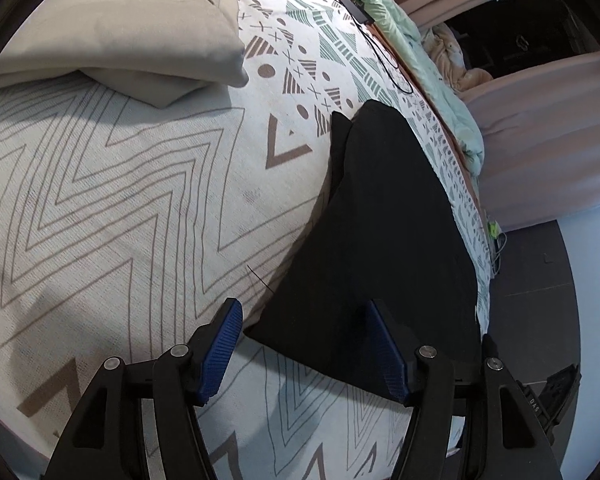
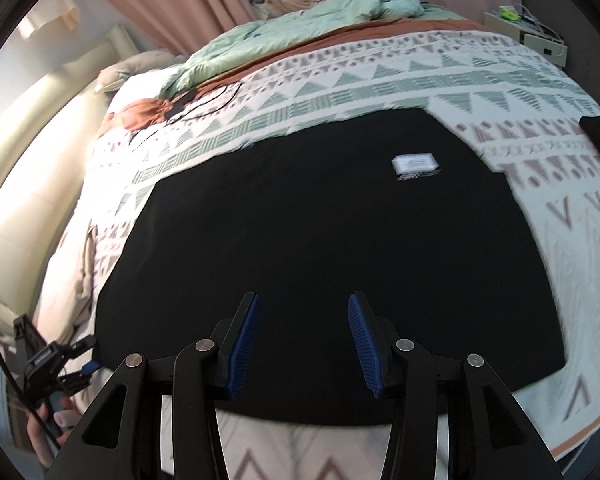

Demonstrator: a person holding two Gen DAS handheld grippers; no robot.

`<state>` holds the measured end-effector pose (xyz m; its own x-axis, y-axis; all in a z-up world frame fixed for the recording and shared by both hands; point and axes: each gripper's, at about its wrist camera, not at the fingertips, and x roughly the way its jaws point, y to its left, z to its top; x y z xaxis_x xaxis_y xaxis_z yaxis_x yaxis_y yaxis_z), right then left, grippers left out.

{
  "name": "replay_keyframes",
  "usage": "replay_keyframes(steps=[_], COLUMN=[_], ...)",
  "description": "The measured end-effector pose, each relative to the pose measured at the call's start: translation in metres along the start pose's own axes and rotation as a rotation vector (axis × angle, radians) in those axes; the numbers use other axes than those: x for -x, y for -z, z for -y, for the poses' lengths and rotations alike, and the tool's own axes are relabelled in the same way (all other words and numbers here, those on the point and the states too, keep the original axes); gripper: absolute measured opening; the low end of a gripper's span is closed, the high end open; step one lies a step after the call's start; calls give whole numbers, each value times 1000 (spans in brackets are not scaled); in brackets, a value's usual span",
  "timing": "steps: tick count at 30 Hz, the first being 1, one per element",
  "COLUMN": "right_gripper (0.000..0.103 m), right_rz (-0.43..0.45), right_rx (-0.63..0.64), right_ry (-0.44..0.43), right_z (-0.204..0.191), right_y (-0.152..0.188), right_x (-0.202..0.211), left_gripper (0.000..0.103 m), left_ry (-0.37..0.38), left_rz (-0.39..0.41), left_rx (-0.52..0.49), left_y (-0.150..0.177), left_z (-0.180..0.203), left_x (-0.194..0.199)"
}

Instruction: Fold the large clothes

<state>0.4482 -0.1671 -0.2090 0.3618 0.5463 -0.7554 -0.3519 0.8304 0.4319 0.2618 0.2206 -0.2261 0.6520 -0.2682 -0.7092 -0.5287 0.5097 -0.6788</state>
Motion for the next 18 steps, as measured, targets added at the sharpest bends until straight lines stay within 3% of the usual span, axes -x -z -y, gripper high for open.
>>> replay_keyframes(steps=[15,18], right_gripper=[45,45], right_rz=[-93,-163], right_rx=[69,61], right_ry=[-12,26], right_z=[-57,-60], right_y=[50,62], right_x=[-29,-44], left_gripper=[65,53], left_ry=[89,76], left_rz=[-66,-54], left_rx=[61,77], left_y=[4,0], left_z=[-7,-6], left_x=[-5,-11])
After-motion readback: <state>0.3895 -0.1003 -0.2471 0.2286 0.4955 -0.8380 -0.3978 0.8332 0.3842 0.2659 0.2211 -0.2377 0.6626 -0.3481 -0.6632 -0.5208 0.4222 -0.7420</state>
